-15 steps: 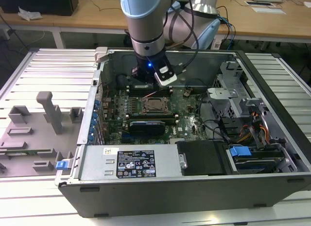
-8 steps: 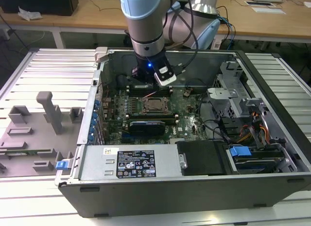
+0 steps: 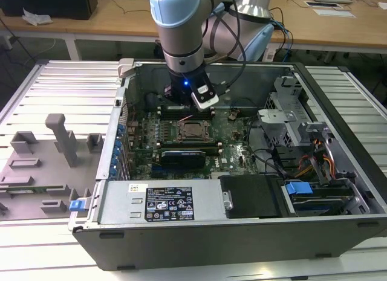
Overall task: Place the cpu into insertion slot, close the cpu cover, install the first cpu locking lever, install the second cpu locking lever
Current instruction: 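Install the first cpu locking lever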
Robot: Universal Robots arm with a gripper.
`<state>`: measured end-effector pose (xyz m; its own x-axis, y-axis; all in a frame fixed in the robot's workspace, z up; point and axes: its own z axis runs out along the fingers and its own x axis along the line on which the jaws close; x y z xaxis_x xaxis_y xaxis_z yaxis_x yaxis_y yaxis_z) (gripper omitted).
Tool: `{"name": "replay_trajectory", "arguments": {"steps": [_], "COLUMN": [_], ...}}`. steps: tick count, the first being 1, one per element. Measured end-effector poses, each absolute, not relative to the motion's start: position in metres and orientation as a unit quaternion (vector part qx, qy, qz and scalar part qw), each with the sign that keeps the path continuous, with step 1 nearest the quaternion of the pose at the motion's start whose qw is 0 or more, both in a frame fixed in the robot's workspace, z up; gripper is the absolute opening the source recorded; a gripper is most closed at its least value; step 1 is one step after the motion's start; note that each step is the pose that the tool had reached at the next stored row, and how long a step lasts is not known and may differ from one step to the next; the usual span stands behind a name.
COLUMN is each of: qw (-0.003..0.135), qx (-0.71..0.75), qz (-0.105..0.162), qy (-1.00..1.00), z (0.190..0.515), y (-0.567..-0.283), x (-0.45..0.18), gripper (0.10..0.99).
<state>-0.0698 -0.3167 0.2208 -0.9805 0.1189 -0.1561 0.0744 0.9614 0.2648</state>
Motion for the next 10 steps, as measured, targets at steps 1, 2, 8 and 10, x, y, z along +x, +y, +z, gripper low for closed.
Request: {"name": "replay_trajectory", "arguments": {"steps": [1, 2, 8, 10], "qw": [0.086, 0.086, 0.107, 0.108], "qx": [0.049, 0.049, 0.049, 0.054], "qz": [0.13, 0.13, 0.128, 0.127], "qy": [0.987, 0.987, 0.985, 0.985], "z": [0.2207, 0.2205, 0.2179, 0.2176], "y": [-0.3167, -0.3167, -0.3164, -0.3162], "x": [-0.0698, -0.07, -0.0731, -0.0731], "gripper": [0.106, 0.106, 0.106, 0.106]}}
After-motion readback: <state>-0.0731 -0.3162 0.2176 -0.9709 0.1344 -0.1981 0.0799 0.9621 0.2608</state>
